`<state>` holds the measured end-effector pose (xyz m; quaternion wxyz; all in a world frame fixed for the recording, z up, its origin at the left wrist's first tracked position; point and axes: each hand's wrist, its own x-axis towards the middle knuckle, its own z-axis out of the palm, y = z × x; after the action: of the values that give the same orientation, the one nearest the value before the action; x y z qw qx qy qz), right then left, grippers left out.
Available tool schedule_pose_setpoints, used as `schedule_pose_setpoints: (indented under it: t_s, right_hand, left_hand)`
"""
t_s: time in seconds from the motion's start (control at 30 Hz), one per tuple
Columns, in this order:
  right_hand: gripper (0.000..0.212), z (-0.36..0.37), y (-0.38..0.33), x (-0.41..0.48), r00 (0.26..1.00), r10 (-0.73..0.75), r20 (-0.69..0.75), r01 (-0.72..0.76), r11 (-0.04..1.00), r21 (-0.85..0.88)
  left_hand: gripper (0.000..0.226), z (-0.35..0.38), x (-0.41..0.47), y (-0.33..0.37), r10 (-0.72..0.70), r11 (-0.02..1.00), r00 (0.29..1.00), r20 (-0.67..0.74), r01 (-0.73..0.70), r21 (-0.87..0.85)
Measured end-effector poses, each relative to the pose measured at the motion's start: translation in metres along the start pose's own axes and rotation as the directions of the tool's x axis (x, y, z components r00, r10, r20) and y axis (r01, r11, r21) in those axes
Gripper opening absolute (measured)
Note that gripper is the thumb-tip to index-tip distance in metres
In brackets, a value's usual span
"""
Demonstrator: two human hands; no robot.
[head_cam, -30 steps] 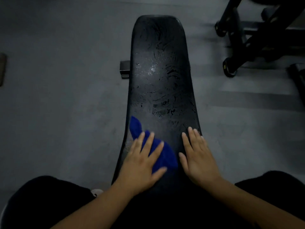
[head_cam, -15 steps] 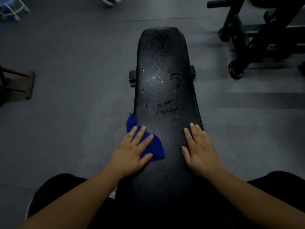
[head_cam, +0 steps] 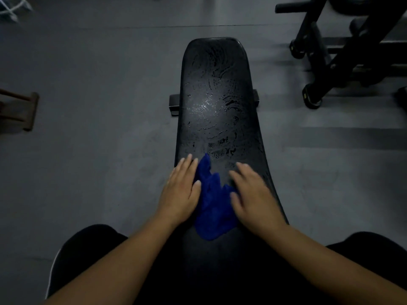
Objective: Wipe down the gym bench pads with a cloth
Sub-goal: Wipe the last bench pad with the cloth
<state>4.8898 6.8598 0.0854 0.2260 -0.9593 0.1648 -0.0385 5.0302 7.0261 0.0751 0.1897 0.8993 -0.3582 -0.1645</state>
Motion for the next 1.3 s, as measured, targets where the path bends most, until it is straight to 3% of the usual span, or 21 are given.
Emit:
schedule_pose_setpoints:
  t_s: [0.1,0.23,0.37,0.43,0.57,0.63,0.73,0.8,0.87,0.97,1.03,1.13,1.17,1.3]
  right_hand:
    - [0.068,0.028,-0.032,0.014,0.954,-0.227,0.195,0.250,0.963,-0.100]
    - [0.059,0.030,0.003,0.001,0.950,-0.242,0.198,0.280,0.939,-0.201]
    - [0.055,0.009,0.054,0.043,0.995,0.087,-0.054,-0.097,0.967,-0.237]
    - [0.061,0.013,0.032,0.064,0.982,0.190,-0.018,-0.191,0.971,-0.145]
    - [0.077,0.021,-0.002,0.016,0.970,-0.125,0.210,0.162,0.972,-0.171]
    - [0.070,0.017,0.031,0.015,0.965,-0.190,0.181,0.229,0.946,-0.227]
    - [0.067,0.007,0.056,0.068,0.999,0.035,-0.022,-0.039,0.981,-0.192]
    - [0.068,0.014,0.029,0.093,0.991,0.135,-0.015,-0.136,0.978,-0.159]
    - [0.067,0.022,0.005,0.079,0.995,-0.041,0.095,0.059,0.979,-0.197]
    - [0.064,0.011,0.029,0.044,0.929,-0.300,0.214,0.342,0.919,-0.195]
    - [0.064,0.007,0.057,0.063,0.966,-0.233,0.109,0.252,0.940,-0.229]
    - [0.065,0.014,0.044,0.114,0.996,0.083,-0.032,-0.087,0.983,-0.159]
    - [0.066,0.018,0.029,0.116,0.997,0.080,-0.019,-0.082,0.985,-0.152]
    - [0.065,0.010,0.028,0.058,0.950,-0.217,0.223,0.261,0.946,-0.192]
  left_hand:
    - [0.069,0.015,-0.003,-0.006,-0.006,0.999,0.999,-0.033,0.007,0.046]
    - [0.065,0.025,-0.001,-0.010,0.075,0.992,0.995,-0.068,-0.067,0.108]
    - [0.063,0.033,0.005,-0.007,0.072,0.967,0.994,-0.088,-0.048,0.249]
    - [0.064,0.035,0.007,-0.007,0.074,0.959,0.994,-0.075,-0.051,0.278]
    - [0.067,0.027,0.023,-0.009,0.104,0.951,0.994,-0.046,-0.085,0.296]
    - [0.067,0.025,0.033,-0.008,0.102,0.955,0.993,-0.056,-0.082,0.285]
    - [0.066,0.026,0.035,-0.007,0.106,0.954,0.992,-0.074,-0.080,0.291]
    - [0.066,0.027,0.034,-0.009,0.113,0.953,0.991,-0.074,-0.087,0.290]
    - [0.068,0.026,0.034,-0.010,0.115,0.955,0.992,-0.058,-0.094,0.281]
    - [0.068,0.023,0.035,-0.009,0.106,0.961,0.993,-0.055,-0.088,0.262]
    - [0.067,0.023,0.035,-0.007,0.109,0.963,0.991,-0.078,-0.086,0.254]
    - [0.066,0.026,0.036,-0.009,0.122,0.964,0.987,-0.105,-0.093,0.250]
    - [0.066,0.026,0.037,-0.010,0.122,0.963,0.987,-0.106,-0.092,0.251]
    - [0.066,0.023,0.035,-0.009,0.107,0.964,0.992,-0.072,-0.086,0.251]
